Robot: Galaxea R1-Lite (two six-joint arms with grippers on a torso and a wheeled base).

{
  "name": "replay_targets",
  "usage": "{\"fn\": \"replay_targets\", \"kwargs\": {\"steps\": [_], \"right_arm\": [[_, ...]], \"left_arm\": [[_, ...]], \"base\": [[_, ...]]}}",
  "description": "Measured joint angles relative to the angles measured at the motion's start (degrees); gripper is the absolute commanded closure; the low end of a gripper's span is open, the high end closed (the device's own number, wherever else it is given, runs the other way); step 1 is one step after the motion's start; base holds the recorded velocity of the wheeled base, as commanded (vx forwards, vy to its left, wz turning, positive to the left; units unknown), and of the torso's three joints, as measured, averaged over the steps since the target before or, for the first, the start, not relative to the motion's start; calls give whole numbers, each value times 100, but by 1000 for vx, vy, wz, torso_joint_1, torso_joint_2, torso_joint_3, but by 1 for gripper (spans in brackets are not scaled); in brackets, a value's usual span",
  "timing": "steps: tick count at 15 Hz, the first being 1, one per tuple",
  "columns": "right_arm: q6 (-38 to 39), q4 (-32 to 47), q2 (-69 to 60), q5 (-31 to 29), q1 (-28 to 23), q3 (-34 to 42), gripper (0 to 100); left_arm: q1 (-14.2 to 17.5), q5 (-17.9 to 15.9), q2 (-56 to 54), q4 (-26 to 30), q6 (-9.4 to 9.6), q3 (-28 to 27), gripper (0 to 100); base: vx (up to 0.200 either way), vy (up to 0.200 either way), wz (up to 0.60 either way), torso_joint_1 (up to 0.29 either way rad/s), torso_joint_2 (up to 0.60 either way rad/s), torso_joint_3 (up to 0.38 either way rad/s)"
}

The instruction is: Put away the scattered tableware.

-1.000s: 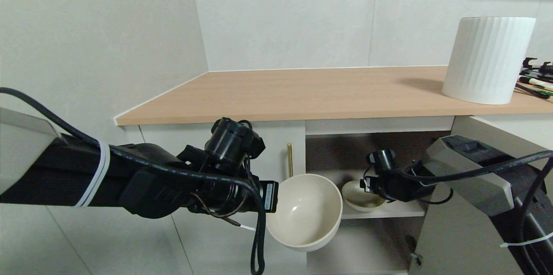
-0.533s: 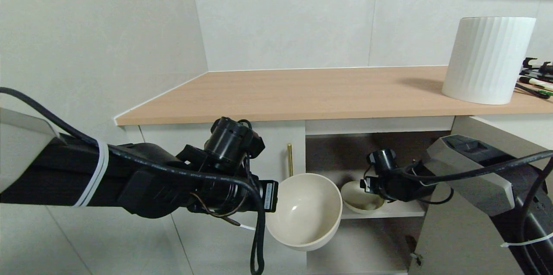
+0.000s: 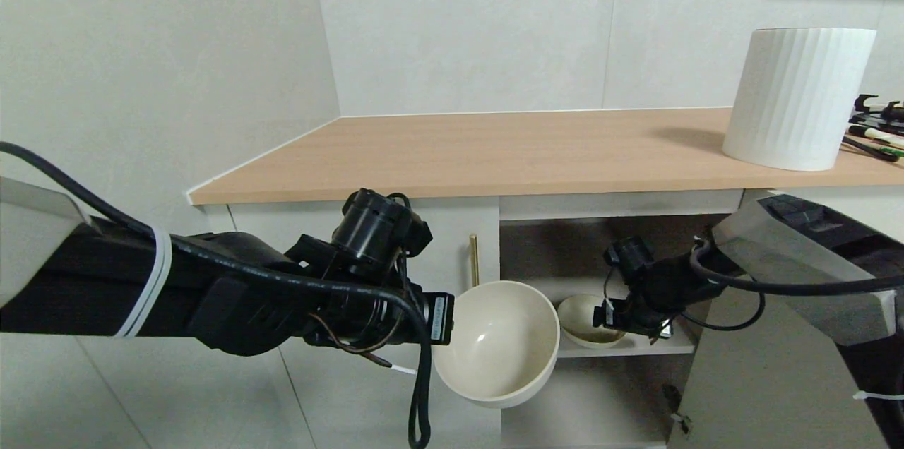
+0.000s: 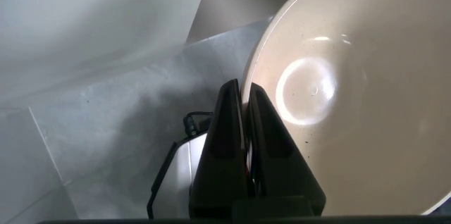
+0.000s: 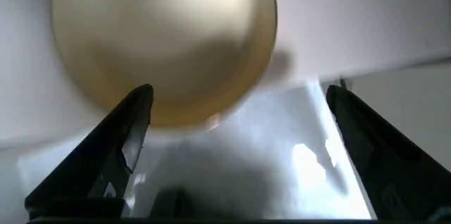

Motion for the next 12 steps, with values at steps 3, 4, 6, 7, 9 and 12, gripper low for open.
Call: {"fn": "replay_targets", "kwargs": {"steps": [3,4,6,7,9,12], "right_arm": [[-232,112,-318,247,6,252,0],[-511,123,-395,266,12,363,0],[-941,139,-456,233,50,545,0],[-1015,139,-445,151,87,569,0],[-1143,137,-400,-177,172,578,0],[-1198,139,-201,-746,279,475,0]], "left_arm": [[0,6,-9,0,0,0,100],[0,11,-16,0,0,0,100],[0,13,-28,0,0,-4,100],[0,33,-30,0,0,-4,100],[0,41,-33,0,0,-4,100],[0,44,-33,0,0,-1,100]], "base": [[0,0,0,0,0,0],[0,0,0,0,0,0],[0,0,0,0,0,0],[0,0,0,0,0,0],[0,0,0,0,0,0],[0,0,0,0,0,0]]}}
